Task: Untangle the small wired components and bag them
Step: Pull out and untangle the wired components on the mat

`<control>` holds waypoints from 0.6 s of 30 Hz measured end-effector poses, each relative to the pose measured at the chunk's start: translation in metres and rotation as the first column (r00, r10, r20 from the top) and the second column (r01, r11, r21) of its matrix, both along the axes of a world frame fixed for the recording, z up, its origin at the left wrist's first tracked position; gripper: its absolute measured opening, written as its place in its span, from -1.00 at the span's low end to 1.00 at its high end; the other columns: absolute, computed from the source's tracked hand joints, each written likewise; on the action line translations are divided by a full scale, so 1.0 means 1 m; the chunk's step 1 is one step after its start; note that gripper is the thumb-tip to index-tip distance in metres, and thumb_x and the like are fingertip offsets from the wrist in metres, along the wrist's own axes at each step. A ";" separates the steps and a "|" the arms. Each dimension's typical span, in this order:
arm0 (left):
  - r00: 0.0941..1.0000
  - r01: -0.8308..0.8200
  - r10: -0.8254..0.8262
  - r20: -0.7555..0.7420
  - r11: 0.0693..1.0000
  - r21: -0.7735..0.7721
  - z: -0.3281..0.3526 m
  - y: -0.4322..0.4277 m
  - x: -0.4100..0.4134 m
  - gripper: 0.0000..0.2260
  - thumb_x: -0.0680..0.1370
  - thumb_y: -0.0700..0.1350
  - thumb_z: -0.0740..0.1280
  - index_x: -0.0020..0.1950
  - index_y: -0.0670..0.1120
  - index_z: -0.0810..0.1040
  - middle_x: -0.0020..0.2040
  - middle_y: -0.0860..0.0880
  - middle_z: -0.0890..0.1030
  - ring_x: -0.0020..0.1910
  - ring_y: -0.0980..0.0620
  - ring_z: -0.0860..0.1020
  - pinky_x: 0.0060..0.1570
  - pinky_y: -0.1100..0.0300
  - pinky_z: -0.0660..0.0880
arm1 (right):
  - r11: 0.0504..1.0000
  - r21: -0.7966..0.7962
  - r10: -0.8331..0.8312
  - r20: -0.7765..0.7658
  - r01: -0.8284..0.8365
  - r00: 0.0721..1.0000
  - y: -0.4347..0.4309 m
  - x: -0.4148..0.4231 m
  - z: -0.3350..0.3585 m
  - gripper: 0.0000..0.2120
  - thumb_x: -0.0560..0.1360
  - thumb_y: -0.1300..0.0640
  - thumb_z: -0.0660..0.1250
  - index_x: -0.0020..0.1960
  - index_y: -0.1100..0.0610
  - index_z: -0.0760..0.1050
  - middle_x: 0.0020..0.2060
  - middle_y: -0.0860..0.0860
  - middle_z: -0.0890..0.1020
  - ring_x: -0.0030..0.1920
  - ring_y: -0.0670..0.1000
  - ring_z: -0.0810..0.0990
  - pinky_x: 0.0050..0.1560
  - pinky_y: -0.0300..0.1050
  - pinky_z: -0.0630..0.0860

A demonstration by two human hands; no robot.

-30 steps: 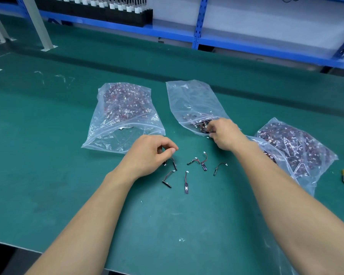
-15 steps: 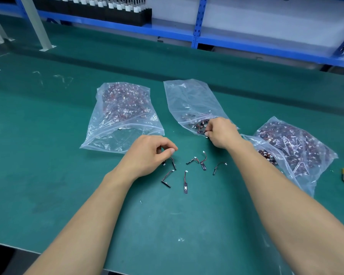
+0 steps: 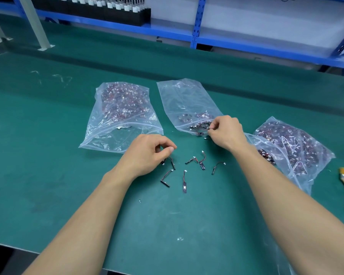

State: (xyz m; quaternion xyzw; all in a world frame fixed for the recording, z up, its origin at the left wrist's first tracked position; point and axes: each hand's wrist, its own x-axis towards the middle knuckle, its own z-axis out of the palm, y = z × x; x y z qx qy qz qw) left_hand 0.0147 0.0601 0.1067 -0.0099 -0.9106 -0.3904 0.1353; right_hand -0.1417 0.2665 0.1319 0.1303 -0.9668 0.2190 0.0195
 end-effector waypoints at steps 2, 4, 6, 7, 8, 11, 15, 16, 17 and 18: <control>1.000 -0.002 0.002 0.000 1.000 0.008 0.001 0.001 0.000 -0.91 0.56 -0.10 0.42 -0.05 0.07 0.71 -0.25 0.28 0.61 -0.30 0.15 0.50 -0.25 0.39 0.38 | 0.999 -0.022 -0.029 -0.014 0.029 0.999 0.002 0.004 0.003 -0.87 0.41 0.22 0.31 -0.26 0.05 0.57 -0.21 0.02 0.67 -0.07 0.16 0.59 -0.05 -0.07 0.52; 1.000 -0.005 0.005 -0.003 1.000 0.019 0.002 0.002 0.001 -0.91 0.56 -0.11 0.42 -0.05 0.06 0.70 -0.25 0.23 0.62 -0.31 0.15 0.50 -0.24 0.35 0.40 | 1.000 -0.011 -0.024 -0.026 0.024 0.999 0.005 0.007 0.007 -0.86 0.39 0.23 0.32 -0.27 0.04 0.58 -0.23 0.02 0.67 -0.06 0.17 0.59 -0.01 -0.04 0.55; 1.000 -0.013 0.013 -0.016 1.000 0.027 0.002 0.002 0.001 -0.91 0.56 -0.12 0.42 -0.04 0.06 0.70 -0.26 0.21 0.61 -0.32 0.15 0.49 -0.24 0.34 0.39 | 1.000 0.009 -0.003 -0.027 0.004 1.000 0.008 0.011 0.010 -0.85 0.39 0.22 0.34 -0.29 0.02 0.56 -0.25 -0.01 0.66 -0.07 0.16 0.59 -0.04 -0.06 0.53; 0.999 -0.017 0.018 -0.028 0.999 0.028 0.003 0.002 0.000 -0.91 0.55 -0.12 0.42 -0.03 0.06 0.70 -0.27 0.22 0.60 -0.32 0.14 0.49 -0.24 0.36 0.37 | 1.000 0.019 0.012 -0.029 -0.011 1.000 0.010 0.012 0.010 -0.86 0.40 0.21 0.35 -0.30 0.01 0.56 -0.26 -0.03 0.66 -0.08 0.14 0.59 -0.06 -0.08 0.51; 0.999 -0.020 0.021 -0.039 0.999 0.027 0.003 0.002 0.001 -0.90 0.55 -0.12 0.42 -0.02 0.06 0.70 -0.28 0.22 0.59 -0.31 0.13 0.49 -0.24 0.37 0.36 | 0.999 0.025 0.025 -0.030 -0.024 0.999 0.012 0.014 0.011 -0.86 0.39 0.20 0.37 -0.30 0.02 0.56 -0.28 -0.05 0.65 -0.10 0.13 0.59 -0.09 -0.09 0.48; 0.998 -0.021 0.023 -0.062 0.999 0.033 0.004 0.004 0.000 -0.88 0.55 -0.12 0.42 0.04 0.06 0.68 -0.25 0.32 0.57 -0.29 0.10 0.48 -0.22 0.38 0.34 | 0.998 -0.039 0.052 0.000 -0.052 0.999 0.018 0.022 0.013 -0.86 0.39 0.19 0.41 -0.33 0.02 0.57 -0.37 -0.11 0.63 -0.19 0.02 0.60 -0.18 -0.15 0.46; 0.995 -0.023 0.036 -0.090 0.989 0.148 0.003 0.007 -0.001 -0.83 0.54 -0.10 0.45 0.12 0.07 0.66 -0.11 0.33 0.62 -0.32 0.14 0.50 -0.20 0.41 0.36 | 0.920 -0.371 0.195 0.163 -0.123 0.967 0.016 0.042 0.019 -0.82 0.41 0.22 0.50 -0.32 0.05 0.57 -0.46 -0.12 0.59 -0.46 -0.08 0.49 -0.33 -0.21 0.45; 0.996 -0.014 0.031 -0.089 0.983 0.184 0.003 0.007 -0.001 -0.80 0.54 -0.07 0.46 0.15 0.09 0.64 -0.06 0.28 0.65 -0.31 0.13 0.52 -0.18 0.39 0.39 | 0.878 -0.456 0.253 0.184 -0.145 0.950 0.013 0.049 0.020 -0.80 0.42 0.24 0.51 -0.31 0.05 0.57 -0.47 -0.10 0.57 -0.49 -0.08 0.47 -0.39 -0.22 0.44; 0.996 -0.002 0.021 -0.084 0.976 0.218 0.003 0.008 -0.002 -0.76 0.53 -0.04 0.47 0.19 0.10 0.62 -0.02 0.24 0.66 -0.30 0.12 0.54 -0.16 0.35 0.43 | 0.838 -0.519 0.300 0.183 -0.167 0.936 0.011 0.054 0.022 -0.78 0.43 0.25 0.52 -0.31 0.05 0.56 -0.47 -0.10 0.57 -0.51 -0.07 0.46 -0.44 -0.24 0.43; 0.997 0.012 0.008 -0.077 0.967 0.255 0.003 0.009 -0.002 -0.71 0.52 -0.02 0.48 0.22 0.12 0.60 0.01 0.20 0.67 -0.27 0.10 0.57 -0.13 0.30 0.48 | 0.809 -0.557 0.335 0.172 -0.189 0.926 0.008 0.059 0.023 -0.78 0.43 0.27 0.52 -0.30 0.06 0.56 -0.47 -0.09 0.57 -0.51 -0.07 0.46 -0.46 -0.26 0.42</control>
